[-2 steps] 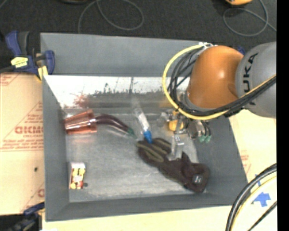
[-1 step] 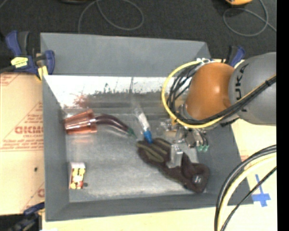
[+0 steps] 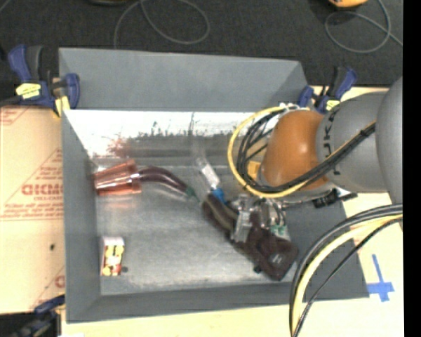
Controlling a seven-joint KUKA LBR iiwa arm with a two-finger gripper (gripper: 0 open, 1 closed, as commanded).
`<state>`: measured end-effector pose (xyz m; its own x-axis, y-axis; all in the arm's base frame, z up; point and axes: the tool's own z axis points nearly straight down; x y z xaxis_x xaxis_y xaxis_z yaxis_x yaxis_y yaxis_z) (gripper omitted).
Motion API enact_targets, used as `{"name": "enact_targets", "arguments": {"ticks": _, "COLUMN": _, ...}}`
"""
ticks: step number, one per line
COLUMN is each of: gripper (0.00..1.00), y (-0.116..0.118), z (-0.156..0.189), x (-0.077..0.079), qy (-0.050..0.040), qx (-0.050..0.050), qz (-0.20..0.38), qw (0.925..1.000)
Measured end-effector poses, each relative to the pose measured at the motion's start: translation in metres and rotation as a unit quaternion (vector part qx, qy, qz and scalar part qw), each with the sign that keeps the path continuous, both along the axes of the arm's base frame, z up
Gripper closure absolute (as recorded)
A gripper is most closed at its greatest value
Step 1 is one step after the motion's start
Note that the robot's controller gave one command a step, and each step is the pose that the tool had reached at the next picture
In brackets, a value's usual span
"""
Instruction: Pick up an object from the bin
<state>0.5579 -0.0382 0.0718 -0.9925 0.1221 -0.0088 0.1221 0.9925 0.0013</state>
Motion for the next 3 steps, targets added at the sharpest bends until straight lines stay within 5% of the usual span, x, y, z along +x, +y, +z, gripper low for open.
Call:
{"name": "enact_targets", "arguments": {"ticks": 1, "gripper": 1.00, "y": 0.000, "z": 0.000, "x": 0.000, "qy": 0.0000, "qx": 0.000, "qz": 0.000, "qw": 1.0000}}
{"name": "enact_targets", "arguments": {"ticks": 2, "gripper": 1.00, "y": 0.011, "z": 0.102, "x": 0.005, "qy": -0.0015, "qx": 0.000, "qz": 0.015, "qw": 0.9999}}
{"name": "enact_targets", "arguments": {"ticks": 3, "gripper": 1.00, "y": 0.011, "z": 0.102, "x": 0.005, "qy": -0.0014, "qx": 0.000, "qz": 0.015, "qw": 0.9999}}
